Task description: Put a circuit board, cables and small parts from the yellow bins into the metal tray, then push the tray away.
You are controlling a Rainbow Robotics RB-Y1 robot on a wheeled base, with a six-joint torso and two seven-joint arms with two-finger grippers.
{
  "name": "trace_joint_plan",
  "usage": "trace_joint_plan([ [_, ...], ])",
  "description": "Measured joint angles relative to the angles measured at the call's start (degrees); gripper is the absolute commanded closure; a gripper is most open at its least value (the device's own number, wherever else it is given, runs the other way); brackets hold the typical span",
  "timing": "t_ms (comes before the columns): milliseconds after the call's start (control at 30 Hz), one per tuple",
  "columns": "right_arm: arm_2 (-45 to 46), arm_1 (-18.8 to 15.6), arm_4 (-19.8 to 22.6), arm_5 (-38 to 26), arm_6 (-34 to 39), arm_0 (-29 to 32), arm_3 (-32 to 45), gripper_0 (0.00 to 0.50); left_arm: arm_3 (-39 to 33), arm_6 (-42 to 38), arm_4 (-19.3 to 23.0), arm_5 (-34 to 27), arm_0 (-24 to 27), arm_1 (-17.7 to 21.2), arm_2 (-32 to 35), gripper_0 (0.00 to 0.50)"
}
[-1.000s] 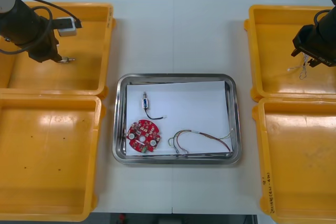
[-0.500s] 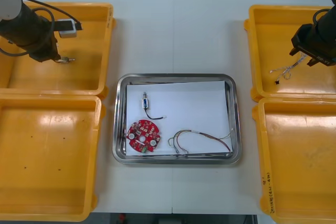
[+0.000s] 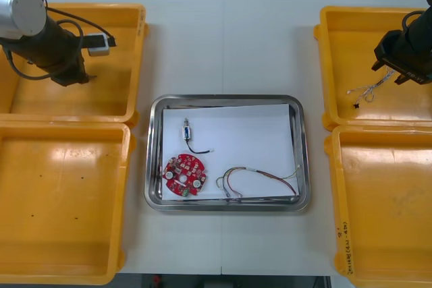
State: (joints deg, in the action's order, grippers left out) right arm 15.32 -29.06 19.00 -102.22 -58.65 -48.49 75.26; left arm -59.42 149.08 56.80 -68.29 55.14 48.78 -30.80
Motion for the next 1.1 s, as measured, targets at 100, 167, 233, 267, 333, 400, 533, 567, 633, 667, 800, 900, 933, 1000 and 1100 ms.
trace_joint_plan([
  [100,0.0,0.0,0.0,0.0,0.0,0.0,0.0,0.000,0.3,0.0,0.0,0.5,0.0,-0.2,-0.2,0.000],
  [167,0.0,0.0,0.0,0.0,0.0,0.0,0.0,0.000,0.4,0.0,0.0,1.5,0.0,-0.3,-1.0,0.000],
  [233,0.0,0.0,0.0,0.0,0.0,-0.1,0.0,0.000,0.5,0.0,0.0,2.2,0.0,-0.3,-2.1,0.000],
  [267,0.0,0.0,0.0,0.0,0.0,-0.2,0.0,0.000,0.5,0.0,0.0,2.4,0.0,-0.3,-2.7,0.000],
  [333,0.0,0.0,0.0,-0.2,0.0,-0.5,-0.1,0.000,0.5,0.0,-0.1,2.6,0.0,-0.3,-3.7,0.000],
  [400,0.1,-0.1,-0.1,-0.6,0.0,-1.3,-0.9,0.000,0.5,0.0,-0.3,2.6,0.0,-0.3,-4.1,0.000],
  [533,1.2,-0.2,-0.5,-1.3,0.0,-4.6,-5.5,0.000,0.9,0.0,-0.5,2.7,0.0,-0.3,-4.1,0.000],
  [567,1.6,-0.3,-0.7,-1.3,0.0,-5.6,-6.9,0.000,1.0,0.0,-0.6,2.8,0.0,-0.3,-4.2,0.000],
  [633,2.0,-0.5,-1.4,-1.3,0.0,-7.6,-9.9,0.000,1.0,0.0,-0.7,3.2,0.0,-0.3,-4.5,0.000],
  [667,2.1,-0.7,-1.7,-1.2,0.0,-8.7,-11.4,0.000,1.1,0.0,-0.7,3.3,0.0,-0.3,-4.7,0.000],
  [800,2.1,-1.7,-2.5,-0.4,0.0,-11.6,-15.5,0.000,1.1,0.0,-1.1,3.4,0.0,-0.3,-5.2,0.000],
  [900,2.1,-2.2,-3.4,1.0,0.0,-13.0,-17.7,0.000,1.2,0.0,-1.6,3.4,0.0,-0.3,-5.2,0.000],
  [933,2.1,-2.3,-3.8,1.6,0.0,-13.4,-18.5,0.000,1.2,0.0,-1.7,3.4,0.0,-0.3,-5.2,0.000],
  [1000,2.1,-2.6,-4.8,2.6,0.0,-14.1,-20.2,0.000,1.2,0.0,-1.7,3.4,0.0,-0.4,-5.2,0.042],
  [1100,2.1,-2.7,-8.2,4.2,0.0,-15.4,-23.4,0.000,1.3,0.0,-1.9,3.4,0.0,-0.4,-5.2,0.500],
])
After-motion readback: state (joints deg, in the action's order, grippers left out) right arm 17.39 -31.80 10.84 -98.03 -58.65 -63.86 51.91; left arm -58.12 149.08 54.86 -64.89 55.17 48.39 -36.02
